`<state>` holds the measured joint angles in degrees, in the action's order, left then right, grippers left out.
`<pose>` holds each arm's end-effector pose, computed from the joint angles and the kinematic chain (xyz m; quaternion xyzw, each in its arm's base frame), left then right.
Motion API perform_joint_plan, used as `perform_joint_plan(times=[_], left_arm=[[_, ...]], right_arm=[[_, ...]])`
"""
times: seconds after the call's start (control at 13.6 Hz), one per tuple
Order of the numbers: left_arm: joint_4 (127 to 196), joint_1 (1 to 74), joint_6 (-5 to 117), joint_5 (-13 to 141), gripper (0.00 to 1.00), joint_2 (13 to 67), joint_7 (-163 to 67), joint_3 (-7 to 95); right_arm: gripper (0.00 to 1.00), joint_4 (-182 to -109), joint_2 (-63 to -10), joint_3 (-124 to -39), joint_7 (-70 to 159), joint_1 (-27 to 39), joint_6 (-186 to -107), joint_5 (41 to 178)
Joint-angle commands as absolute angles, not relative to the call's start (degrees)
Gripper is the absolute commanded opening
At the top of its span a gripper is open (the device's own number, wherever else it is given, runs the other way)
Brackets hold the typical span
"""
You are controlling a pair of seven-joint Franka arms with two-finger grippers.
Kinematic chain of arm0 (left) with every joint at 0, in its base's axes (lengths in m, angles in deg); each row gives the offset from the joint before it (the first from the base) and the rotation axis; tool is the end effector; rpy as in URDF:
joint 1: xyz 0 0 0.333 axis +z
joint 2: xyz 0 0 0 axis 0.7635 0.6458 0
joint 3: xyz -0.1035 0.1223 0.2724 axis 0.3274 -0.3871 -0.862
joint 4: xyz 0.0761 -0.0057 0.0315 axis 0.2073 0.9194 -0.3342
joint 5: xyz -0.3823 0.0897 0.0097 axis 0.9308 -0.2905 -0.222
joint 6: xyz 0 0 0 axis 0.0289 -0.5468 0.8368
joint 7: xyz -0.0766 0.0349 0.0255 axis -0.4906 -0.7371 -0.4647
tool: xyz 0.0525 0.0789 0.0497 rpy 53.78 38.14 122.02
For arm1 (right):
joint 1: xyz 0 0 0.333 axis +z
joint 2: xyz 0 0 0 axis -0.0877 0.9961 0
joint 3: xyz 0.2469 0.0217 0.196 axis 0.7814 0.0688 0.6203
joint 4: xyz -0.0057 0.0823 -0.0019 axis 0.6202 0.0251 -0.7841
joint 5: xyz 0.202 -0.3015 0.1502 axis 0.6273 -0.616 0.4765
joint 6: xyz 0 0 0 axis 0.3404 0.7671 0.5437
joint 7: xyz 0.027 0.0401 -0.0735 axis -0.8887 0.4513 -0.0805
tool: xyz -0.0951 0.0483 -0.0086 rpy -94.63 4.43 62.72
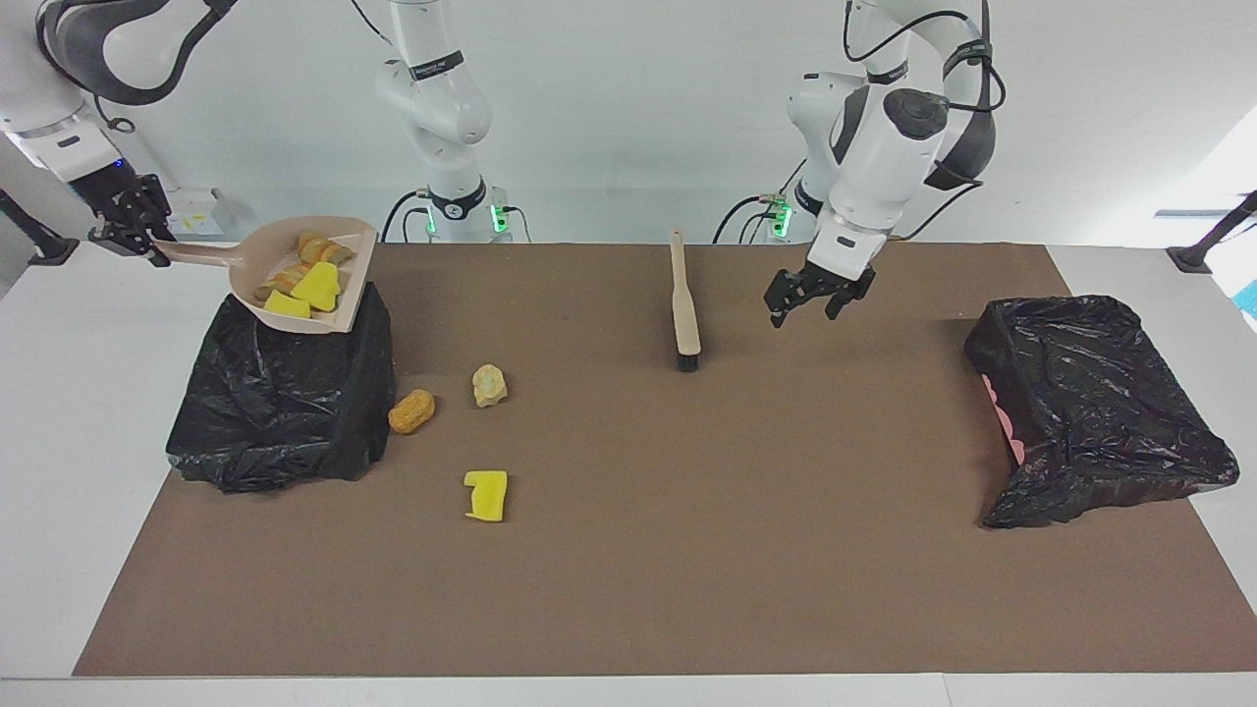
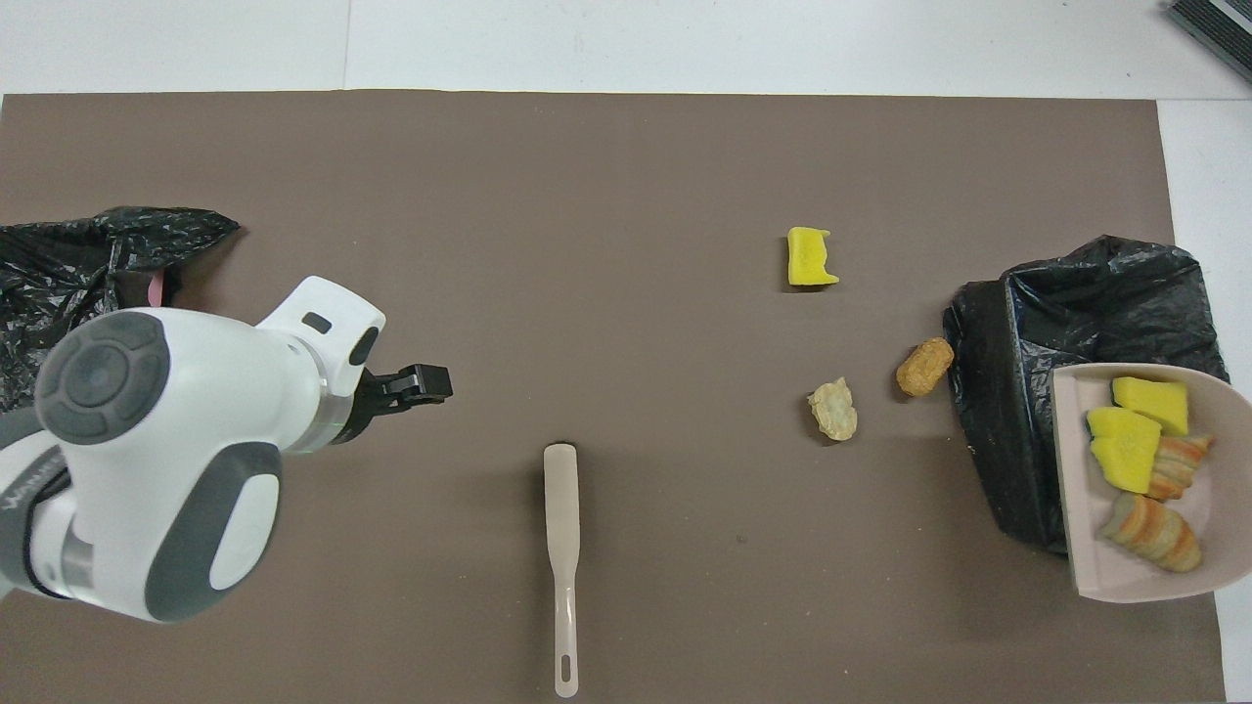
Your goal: Sweep and dump trash in bin
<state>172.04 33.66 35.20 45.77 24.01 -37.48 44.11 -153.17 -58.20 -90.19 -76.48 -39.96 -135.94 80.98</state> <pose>0.4967 -0.1785 0.4816 0.9945 0.0843 0.0141 0.0601 0.4261 -0.3158 0.5355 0.6971 0.7164 0.0232 0.0164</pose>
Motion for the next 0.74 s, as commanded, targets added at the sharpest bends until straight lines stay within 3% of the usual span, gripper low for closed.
perform_joint_plan(times=[0.0, 0.66], left_arm=[[164.78, 38.86, 28.60, 44.79, 1.00, 26.94, -45.18, 44.75], [151.68, 48.19, 14.00, 43.82, 1.00, 28.09, -64.19, 44.57]], right_arm=[[0.00, -153.34, -57.99, -89.72, -75.22, -40.45, -139.03, 76.95], [0.00, -156.42, -58.61, -89.37, -68.97, -39.31, -147.47, 64.48]])
